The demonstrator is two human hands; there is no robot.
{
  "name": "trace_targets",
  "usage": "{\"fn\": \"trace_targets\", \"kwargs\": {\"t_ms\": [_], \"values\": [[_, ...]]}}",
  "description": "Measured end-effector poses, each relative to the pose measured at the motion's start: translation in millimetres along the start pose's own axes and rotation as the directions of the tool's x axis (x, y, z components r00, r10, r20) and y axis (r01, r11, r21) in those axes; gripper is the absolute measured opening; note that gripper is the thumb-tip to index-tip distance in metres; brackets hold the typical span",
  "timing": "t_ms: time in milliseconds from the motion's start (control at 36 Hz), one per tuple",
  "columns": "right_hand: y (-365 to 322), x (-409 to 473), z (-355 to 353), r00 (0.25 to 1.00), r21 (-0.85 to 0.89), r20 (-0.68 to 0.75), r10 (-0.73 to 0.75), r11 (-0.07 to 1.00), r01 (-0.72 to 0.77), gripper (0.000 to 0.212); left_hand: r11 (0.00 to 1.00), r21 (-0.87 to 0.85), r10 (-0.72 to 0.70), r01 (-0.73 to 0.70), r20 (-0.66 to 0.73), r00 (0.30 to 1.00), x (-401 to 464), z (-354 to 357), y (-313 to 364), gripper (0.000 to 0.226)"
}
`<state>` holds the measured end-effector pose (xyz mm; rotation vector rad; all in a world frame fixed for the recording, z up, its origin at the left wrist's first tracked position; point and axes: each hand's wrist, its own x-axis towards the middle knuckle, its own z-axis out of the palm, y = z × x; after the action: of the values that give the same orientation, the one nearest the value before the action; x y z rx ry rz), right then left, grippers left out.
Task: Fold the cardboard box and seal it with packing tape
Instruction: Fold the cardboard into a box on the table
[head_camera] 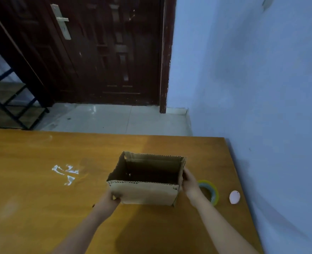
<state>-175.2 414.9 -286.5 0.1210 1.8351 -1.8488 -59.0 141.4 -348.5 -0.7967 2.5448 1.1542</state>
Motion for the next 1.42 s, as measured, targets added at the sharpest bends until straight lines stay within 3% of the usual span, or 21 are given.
{"fn": "trace_targets", "kwargs": {"t_ms": [83,194,306,472,556,667,833,917,1000,1056,1250,1417], "values": [[-1.9,-6.4,3.1,0.997,0.054,-0.004,0.072,0.996,-0.072,0.030,0.994,0.027,0.107,-0.108,0.036,0.994,4.9,3.3,-1.5,0.039],[-1.6,-12.2,6.5,0.997,0.139,-0.032,0.076,0.988,-0.071,0.037,0.970,0.089,0.222,-0.224,0.036,0.974,5.2,4.3,0.0,0.045],[-2.6,-14.1,11.4,0.986,0.080,-0.137,0.096,0.993,-0.086,0.029,0.948,0.181,0.251,-0.263,0.087,0.964,9.9,-1.5,-7.8,0.073],[3.2,-20.8,8.9,0.967,-0.055,-0.246,0.065,0.995,-0.081,0.042,0.935,0.234,0.253,-0.265,0.079,0.964,20.2,-27.7,-19.0,0.074],[2.8,-24.6,8.6,0.951,-0.049,-0.305,0.043,0.997,-0.060,0.045,0.948,0.125,0.302,-0.292,-0.063,0.951,26.5,-43.7,-13.3,0.064],[-2.7,-32.5,12.6,0.920,-0.004,-0.392,-0.033,0.999,0.035,0.044,0.922,-0.237,0.256,-0.305,-0.218,0.942,32.5,-60.6,17.1,0.030],[-13.6,-46.0,29.3,0.915,0.038,-0.393,-0.093,0.992,0.117,0.053,0.731,-0.598,0.315,-0.330,-0.133,0.940,23.7,-77.2,70.5,0.022],[-19.8,-50.4,39.1,0.940,0.019,-0.328,-0.090,0.995,0.102,0.065,0.713,-0.636,0.399,-0.295,0.023,0.917,15.8,-80.8,85.1,0.026],[-24.1,-51.0,47.4,0.958,-0.066,-0.273,-0.087,0.995,0.072,0.073,0.757,-0.612,0.450,-0.231,0.230,0.863,9.6,-80.2,95.1,0.048],[-25.3,-51.6,51.3,0.955,-0.110,-0.278,-0.106,0.991,0.077,0.075,0.767,-0.609,0.448,-0.201,0.284,0.848,6.3,-77.5,102.3,0.049],[-25.4,-59.0,50.3,0.971,-0.153,-0.230,-0.067,0.988,0.032,0.076,0.778,-0.610,0.311,-0.152,0.163,0.936,5.5,-66.7,109.7,0.054],[-21.6,-66.5,43.6,0.996,-0.224,-0.087,-0.003,0.975,-0.016,0.089,0.726,-0.682,0.263,-0.089,0.155,0.952,-1.8,-68.7,113.1,0.048]]}}
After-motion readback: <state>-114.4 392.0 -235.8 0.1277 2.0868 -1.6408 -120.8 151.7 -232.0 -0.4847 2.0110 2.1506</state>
